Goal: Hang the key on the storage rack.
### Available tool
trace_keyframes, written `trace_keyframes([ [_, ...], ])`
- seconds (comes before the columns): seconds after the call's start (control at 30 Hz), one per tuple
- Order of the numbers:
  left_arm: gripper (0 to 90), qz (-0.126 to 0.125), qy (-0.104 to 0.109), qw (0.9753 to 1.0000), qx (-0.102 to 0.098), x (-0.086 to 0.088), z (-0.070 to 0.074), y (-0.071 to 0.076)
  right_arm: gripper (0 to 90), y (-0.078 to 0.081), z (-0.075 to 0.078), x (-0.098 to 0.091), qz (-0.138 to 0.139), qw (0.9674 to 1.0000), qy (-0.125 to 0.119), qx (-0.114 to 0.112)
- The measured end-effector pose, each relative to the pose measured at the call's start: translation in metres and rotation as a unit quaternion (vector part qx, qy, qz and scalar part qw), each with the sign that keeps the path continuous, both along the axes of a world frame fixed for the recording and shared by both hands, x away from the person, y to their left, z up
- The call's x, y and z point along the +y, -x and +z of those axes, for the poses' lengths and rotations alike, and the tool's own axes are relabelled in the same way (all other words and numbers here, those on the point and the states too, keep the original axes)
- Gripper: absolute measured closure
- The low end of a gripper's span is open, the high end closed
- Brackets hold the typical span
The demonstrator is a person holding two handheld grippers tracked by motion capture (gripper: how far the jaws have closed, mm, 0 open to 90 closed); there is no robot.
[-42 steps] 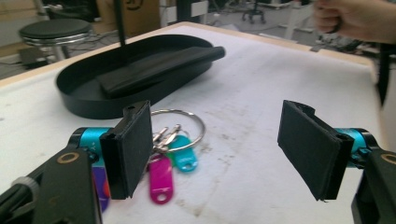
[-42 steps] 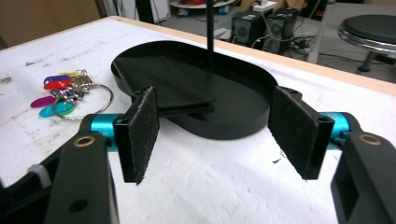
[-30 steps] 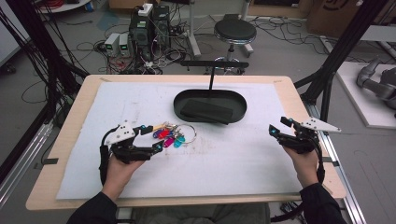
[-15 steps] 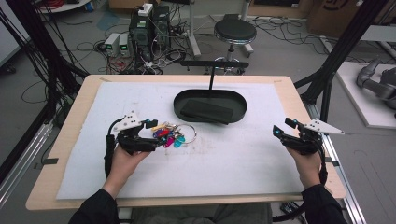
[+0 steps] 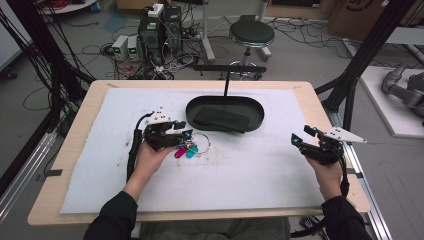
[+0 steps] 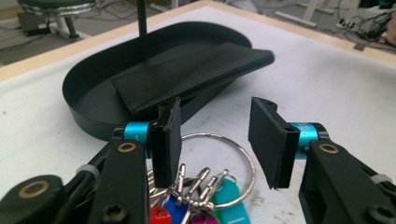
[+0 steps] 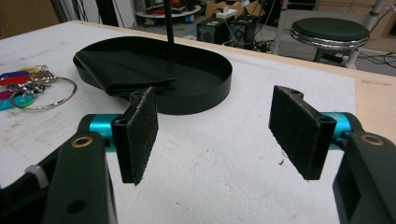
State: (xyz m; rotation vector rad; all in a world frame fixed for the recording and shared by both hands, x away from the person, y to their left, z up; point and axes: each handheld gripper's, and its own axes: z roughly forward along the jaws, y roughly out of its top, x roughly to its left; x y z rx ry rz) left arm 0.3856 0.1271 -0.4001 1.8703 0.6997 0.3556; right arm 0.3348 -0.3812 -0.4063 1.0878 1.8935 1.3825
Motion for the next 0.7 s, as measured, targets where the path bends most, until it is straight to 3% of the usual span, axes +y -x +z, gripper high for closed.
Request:
trace_keyframes([
  [0.17,61.0,0.006,-0.014,0.9999,0.007,-0.006,-0.009,-0.012,33.9,-0.001,0.0,0.0,0.0,1.0,-0.002,0.002],
  [0.23,61.6,0.008,-0.036,0.9992,0.016,-0.01,-0.014,-0.021,33.9,-0.001,0.0,0.0,0.001,1.0,-0.002,0.002],
  [0.33,63.3,0.009,-0.039,0.999,0.018,-0.014,-0.018,-0.026,34.1,-0.001,0.0,0.0,0.001,1.0,-0.002,0.002],
  [0.37,63.3,0.013,-0.055,0.9981,0.024,-0.017,-0.022,-0.031,34.1,-0.001,0.0,0.0,0.002,1.0,-0.002,0.001],
  [0.57,66.2,0.016,-0.071,0.9969,0.031,-0.023,-0.028,-0.04,34.4,-0.001,0.0,-0.001,0.003,1.0,-0.003,0.002],
  [0.67,67.7,0.023,-0.089,0.995,0.038,-0.025,-0.034,-0.044,34.5,-0.001,0.0,0.0,0.003,1.0,-0.004,0.002],
  [0.7,68.4,0.022,-0.105,0.993,0.049,-0.027,-0.036,-0.047,34.6,-0.002,-0.001,0.0,0.005,1.0,-0.001,0.003],
])
